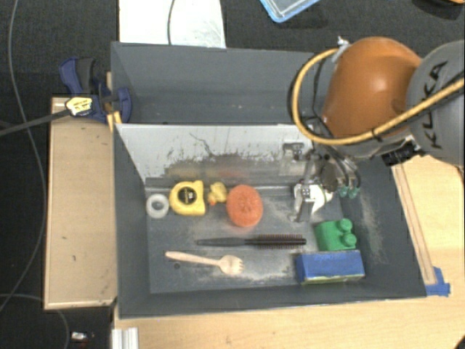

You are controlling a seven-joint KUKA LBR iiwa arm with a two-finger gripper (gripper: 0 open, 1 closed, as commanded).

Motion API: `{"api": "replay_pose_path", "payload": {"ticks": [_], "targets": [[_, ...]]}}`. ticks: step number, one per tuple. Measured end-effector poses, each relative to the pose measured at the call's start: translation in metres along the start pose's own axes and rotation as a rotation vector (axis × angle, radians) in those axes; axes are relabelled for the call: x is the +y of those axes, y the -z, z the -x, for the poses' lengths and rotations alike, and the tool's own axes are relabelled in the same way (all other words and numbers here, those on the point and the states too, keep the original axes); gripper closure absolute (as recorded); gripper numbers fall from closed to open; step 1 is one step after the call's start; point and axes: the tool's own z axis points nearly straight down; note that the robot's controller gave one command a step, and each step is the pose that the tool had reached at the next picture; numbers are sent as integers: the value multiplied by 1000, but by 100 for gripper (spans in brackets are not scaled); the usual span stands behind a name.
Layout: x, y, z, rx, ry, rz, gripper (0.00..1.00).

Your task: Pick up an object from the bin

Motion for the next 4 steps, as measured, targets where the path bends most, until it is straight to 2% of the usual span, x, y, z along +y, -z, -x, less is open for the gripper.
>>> {"api": "replay_pose_path", "payload": {"ticks": [1,2,3,4], "targets": [[0,3,1,-6,-1,0,0],[16,-71,-11,-11,44,0,0],[37,-134,18,-22,-77,2,0],[-11,-159,-8,-20,-61,2,100]]}}
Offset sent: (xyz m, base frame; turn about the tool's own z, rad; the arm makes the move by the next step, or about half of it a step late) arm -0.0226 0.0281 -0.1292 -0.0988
